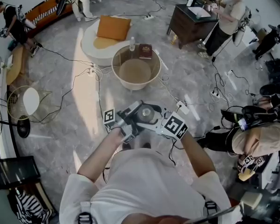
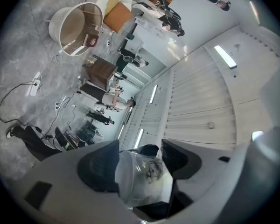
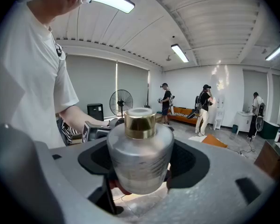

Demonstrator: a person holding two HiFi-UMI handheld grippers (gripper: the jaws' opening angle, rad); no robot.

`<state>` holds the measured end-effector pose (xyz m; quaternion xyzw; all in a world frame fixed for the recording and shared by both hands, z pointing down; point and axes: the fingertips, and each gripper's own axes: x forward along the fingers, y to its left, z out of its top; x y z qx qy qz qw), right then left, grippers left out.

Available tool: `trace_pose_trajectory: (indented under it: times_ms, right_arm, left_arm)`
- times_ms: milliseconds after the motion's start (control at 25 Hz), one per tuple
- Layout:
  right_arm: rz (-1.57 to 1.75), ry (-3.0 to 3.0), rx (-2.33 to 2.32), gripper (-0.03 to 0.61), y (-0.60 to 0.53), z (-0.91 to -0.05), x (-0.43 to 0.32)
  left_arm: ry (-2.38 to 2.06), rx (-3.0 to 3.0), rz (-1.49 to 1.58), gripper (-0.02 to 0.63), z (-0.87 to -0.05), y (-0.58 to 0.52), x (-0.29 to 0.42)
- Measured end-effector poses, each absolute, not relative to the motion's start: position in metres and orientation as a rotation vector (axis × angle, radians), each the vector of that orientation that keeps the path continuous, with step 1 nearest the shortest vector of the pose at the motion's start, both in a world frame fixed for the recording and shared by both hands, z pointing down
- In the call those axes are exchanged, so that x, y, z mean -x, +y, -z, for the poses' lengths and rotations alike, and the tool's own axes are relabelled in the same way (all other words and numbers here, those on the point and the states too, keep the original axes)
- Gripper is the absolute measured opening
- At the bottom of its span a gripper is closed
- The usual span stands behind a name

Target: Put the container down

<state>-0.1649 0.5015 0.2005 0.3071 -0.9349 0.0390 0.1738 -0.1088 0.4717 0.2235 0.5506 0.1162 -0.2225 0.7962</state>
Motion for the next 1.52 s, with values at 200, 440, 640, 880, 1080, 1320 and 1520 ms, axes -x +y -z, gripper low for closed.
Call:
trace_pose_trajectory:
  times_ms: [200,440,640,880,1080,1320,1520]
  right_arm:
    - [-0.122,-2.644,-0.875,0.337,0.495,-0.202,0.173]
    - [-0.128,-2.641,-0.896,0.337,0.488,-0.206,0.188]
    - [-0.124,-2.641,-0.912,0.337,0.479,-0.205,0.202]
    - [-0.125,-2.645,-0.926,0.337,0.473,-0.209,0.218]
    - [-0.134,-2.653,-0.918,0.337,0.465,-0.213,0.222]
    - [-0.135,-2.658,-0.910,0.337,0.449,-0.218,0.215]
    - [-0.133,-2.666,-0.904,0.337,0.430,-0.223,0.196]
  left_arm:
    - [0.251,-1.176,0.470,0.268,-0.225,0.466,0.117]
    - [0.260,-1.173,0.456,0.268,-0.231,0.460,0.130]
    - [0.270,-1.173,0.446,0.267,-0.229,0.451,0.144]
    - [0.272,-1.175,0.431,0.267,-0.233,0.446,0.160]
    - [0.263,-1.169,0.428,0.267,-0.237,0.438,0.165]
    - [0.248,-1.168,0.431,0.267,-0.241,0.422,0.160]
    - [0.230,-1.168,0.433,0.268,-0.245,0.403,0.143]
